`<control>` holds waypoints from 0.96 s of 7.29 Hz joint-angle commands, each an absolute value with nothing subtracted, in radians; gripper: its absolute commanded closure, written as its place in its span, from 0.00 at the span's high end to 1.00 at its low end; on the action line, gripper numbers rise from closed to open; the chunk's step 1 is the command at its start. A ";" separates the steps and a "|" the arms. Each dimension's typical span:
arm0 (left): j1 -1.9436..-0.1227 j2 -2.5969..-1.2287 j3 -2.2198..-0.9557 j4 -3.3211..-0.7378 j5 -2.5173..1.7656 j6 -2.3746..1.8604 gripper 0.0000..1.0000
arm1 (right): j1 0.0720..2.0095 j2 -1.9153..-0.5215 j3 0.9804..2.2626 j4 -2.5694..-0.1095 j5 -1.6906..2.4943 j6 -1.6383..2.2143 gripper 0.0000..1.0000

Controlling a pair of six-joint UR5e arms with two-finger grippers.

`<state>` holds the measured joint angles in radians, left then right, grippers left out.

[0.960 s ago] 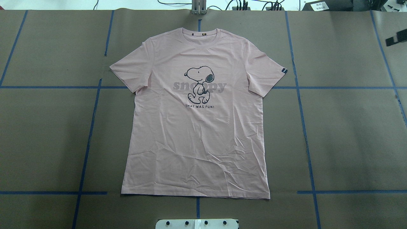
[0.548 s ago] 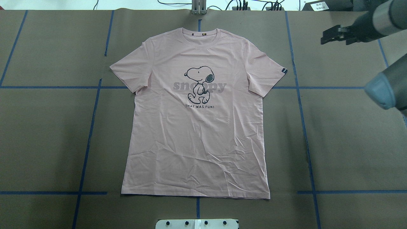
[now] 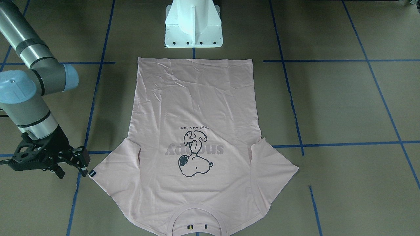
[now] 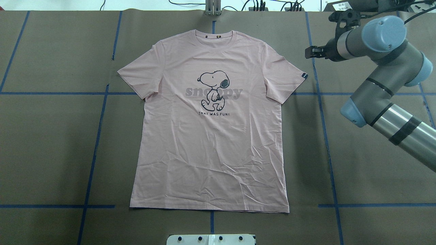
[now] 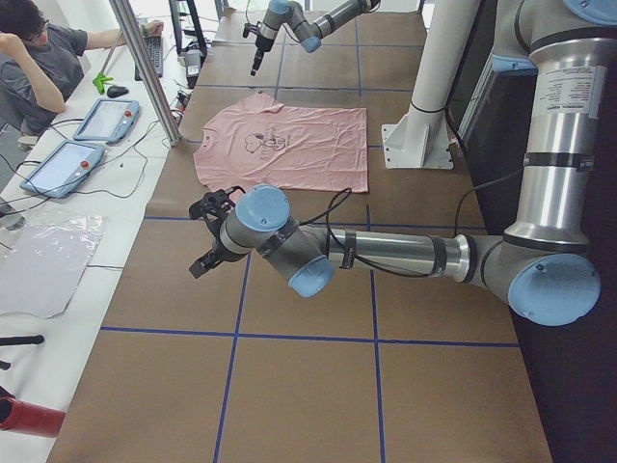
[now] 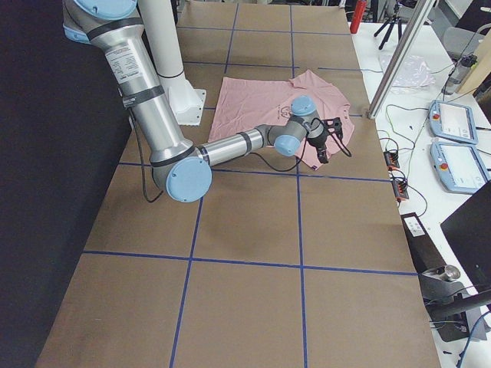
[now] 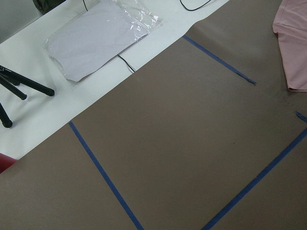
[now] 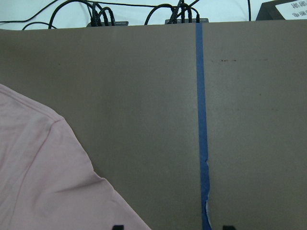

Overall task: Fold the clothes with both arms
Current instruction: 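Move the right gripper down beside the shirt's sleeve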

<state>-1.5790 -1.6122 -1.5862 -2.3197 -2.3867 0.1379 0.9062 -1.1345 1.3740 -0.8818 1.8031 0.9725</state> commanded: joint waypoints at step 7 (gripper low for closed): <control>-1.578 -1.611 -1.586 -2.321 -2.387 0.138 1.00 | 0.819 -1.126 1.295 -0.856 1.681 0.976 0.57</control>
